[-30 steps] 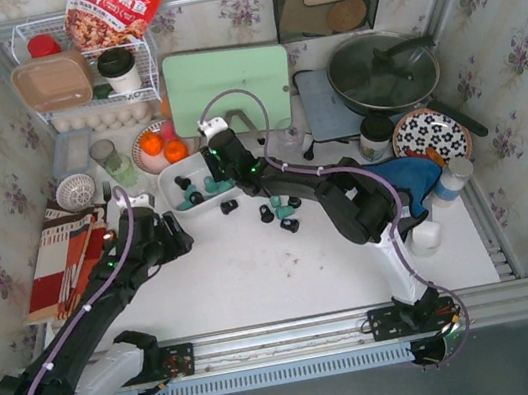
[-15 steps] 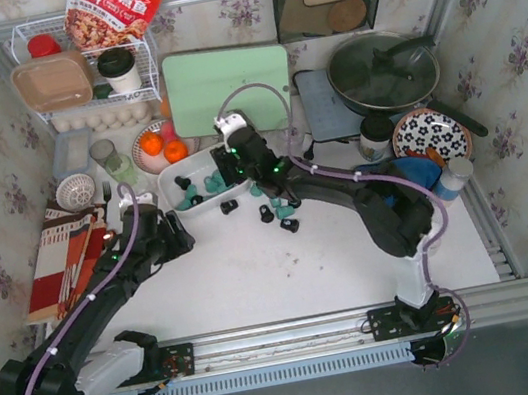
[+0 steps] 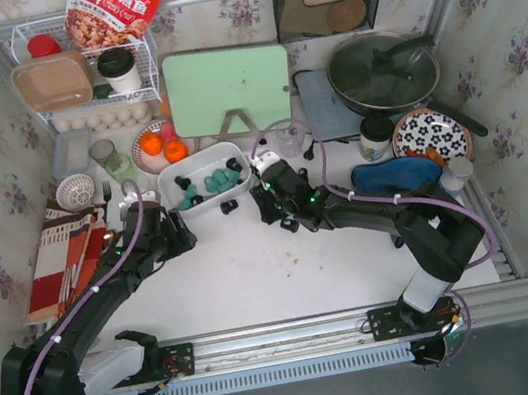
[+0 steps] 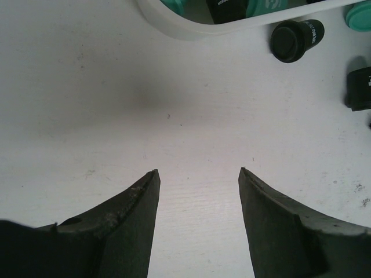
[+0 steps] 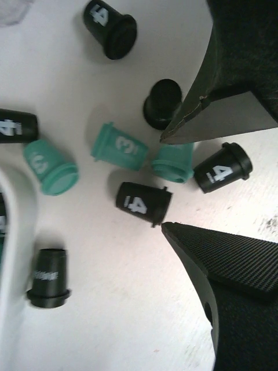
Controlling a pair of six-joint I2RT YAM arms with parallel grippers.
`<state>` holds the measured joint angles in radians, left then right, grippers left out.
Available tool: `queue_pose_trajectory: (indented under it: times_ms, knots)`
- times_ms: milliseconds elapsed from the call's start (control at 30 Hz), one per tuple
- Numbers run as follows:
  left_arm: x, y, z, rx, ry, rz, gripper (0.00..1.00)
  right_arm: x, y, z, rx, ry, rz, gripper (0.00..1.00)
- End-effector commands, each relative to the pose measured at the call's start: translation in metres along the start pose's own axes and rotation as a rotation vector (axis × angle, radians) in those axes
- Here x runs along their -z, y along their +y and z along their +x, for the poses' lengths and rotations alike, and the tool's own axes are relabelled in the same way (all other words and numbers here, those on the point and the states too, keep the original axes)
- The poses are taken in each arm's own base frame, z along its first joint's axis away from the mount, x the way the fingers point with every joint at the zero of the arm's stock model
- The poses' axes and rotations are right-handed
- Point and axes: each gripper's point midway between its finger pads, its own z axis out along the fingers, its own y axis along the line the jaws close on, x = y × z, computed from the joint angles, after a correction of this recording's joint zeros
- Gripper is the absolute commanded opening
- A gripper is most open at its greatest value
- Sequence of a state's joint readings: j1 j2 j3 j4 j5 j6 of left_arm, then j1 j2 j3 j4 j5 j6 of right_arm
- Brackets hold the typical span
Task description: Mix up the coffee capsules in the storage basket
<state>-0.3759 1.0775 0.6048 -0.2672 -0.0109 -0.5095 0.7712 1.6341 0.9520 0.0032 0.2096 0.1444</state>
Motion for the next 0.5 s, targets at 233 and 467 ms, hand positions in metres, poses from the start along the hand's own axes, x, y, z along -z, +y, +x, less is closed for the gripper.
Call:
queue_pose_trajectory:
  times_ms: [233, 467]
  knots:
    - [-0.008, -0.003, -0.009, -0.031, -0.025, -0.005, 0.59, 0.002, -0.004, 0.057, 0.028, 0.122, -0.018, 0.60]
    - [-0.013, -0.003, -0.008, -0.039, -0.015, -0.017, 0.59, 0.003, -0.010, 0.073, 0.051, 0.149, 0.001, 0.58]
